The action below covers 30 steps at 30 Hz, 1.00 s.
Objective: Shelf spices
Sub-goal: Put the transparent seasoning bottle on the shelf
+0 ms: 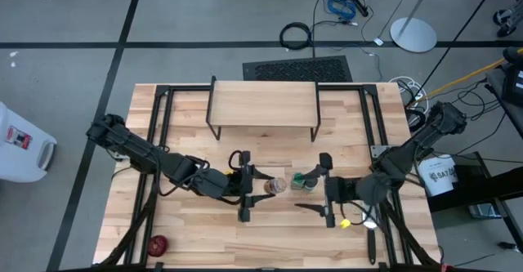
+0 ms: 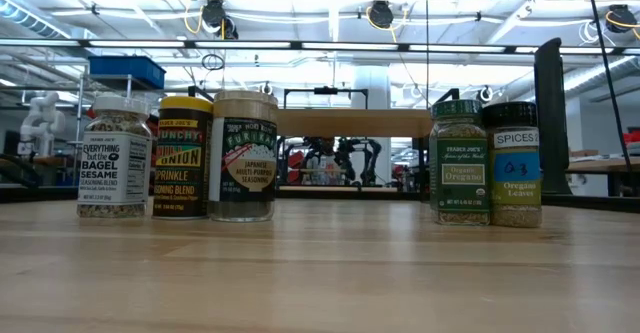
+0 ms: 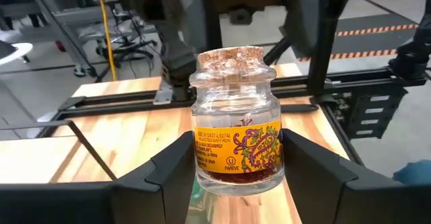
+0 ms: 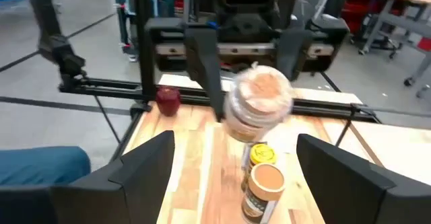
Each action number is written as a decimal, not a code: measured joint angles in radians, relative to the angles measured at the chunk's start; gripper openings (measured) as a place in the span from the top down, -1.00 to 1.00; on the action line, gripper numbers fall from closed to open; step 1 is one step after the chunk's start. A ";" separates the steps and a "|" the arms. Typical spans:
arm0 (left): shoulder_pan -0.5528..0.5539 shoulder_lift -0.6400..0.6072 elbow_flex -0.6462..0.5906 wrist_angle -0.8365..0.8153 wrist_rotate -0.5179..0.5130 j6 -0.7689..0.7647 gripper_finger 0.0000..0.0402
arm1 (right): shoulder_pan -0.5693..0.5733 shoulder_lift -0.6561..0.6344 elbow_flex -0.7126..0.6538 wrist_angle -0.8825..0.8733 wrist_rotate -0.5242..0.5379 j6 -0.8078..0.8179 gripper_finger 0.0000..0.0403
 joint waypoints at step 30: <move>-0.010 0.006 -0.001 0.182 0.017 0.079 -0.02 | -0.076 0.091 0.000 0.123 -0.056 -0.047 -0.52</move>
